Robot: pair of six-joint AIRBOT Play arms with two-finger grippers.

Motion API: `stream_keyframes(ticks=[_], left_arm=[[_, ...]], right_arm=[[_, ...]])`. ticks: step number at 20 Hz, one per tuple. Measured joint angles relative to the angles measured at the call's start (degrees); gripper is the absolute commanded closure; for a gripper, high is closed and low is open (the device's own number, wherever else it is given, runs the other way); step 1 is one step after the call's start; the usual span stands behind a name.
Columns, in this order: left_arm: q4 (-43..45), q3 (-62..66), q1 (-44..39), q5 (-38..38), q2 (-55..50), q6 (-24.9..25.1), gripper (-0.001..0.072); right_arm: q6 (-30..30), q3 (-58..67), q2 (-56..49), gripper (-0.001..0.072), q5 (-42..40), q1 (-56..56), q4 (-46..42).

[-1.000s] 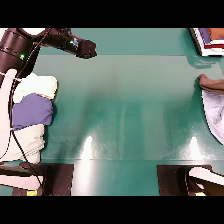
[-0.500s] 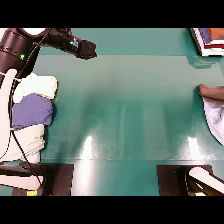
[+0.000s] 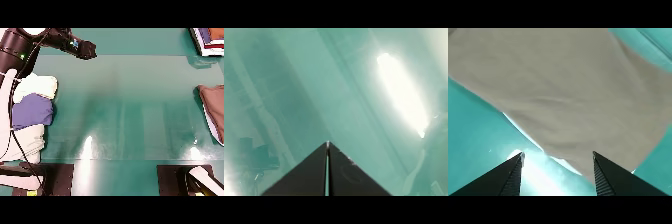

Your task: Fold the shirts.

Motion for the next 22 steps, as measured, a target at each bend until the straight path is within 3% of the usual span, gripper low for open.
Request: stream_keyframes(ticks=[4, 9, 10, 12, 13, 14, 22], left_arm=[[0.0, 0.0, 0.0, 0.0, 0.0, 0.2, 0.0682], [0.0, 0.0, 0.0, 0.0, 0.0, 0.3, 0.0682], [0.0, 0.0, 0.0, 0.0, 0.0, 0.3, 0.0682], [0.0, 0.0, 0.0, 0.2, 0.0, 0.3, 0.0682], [0.0, 0.0, 0.0, 0.5, 0.0, 0.3, 0.0682], [0.0, 0.0, 0.0, 0.6, 0.0, 0.3, 0.0682], [0.0, 0.0, 0.0, 2.7, 0.0, 0.4, 0.0682]], right_arm=[[0.2, -0.5, 0.4, 0.0201, 0.5, 2.8, 5.6], [0.2, -0.7, 0.5, 0.0211, 0.5, 18.1, 11.8], [0.2, -0.7, 0.5, 0.0255, 0.0, 22.0, 12.3], [-0.6, -0.7, 0.5, 0.055, -1.2, 29.9, 12.9], [-1.3, -0.7, 0.5, 0.0645, -2.0, 33.8, 13.1], [-2.3, -0.7, 0.5, 0.0694, -2.7, 37.4, 13.2], [-5.2, -0.7, 0.5, 0.0694, -4.7, 51.8, 13.6]])
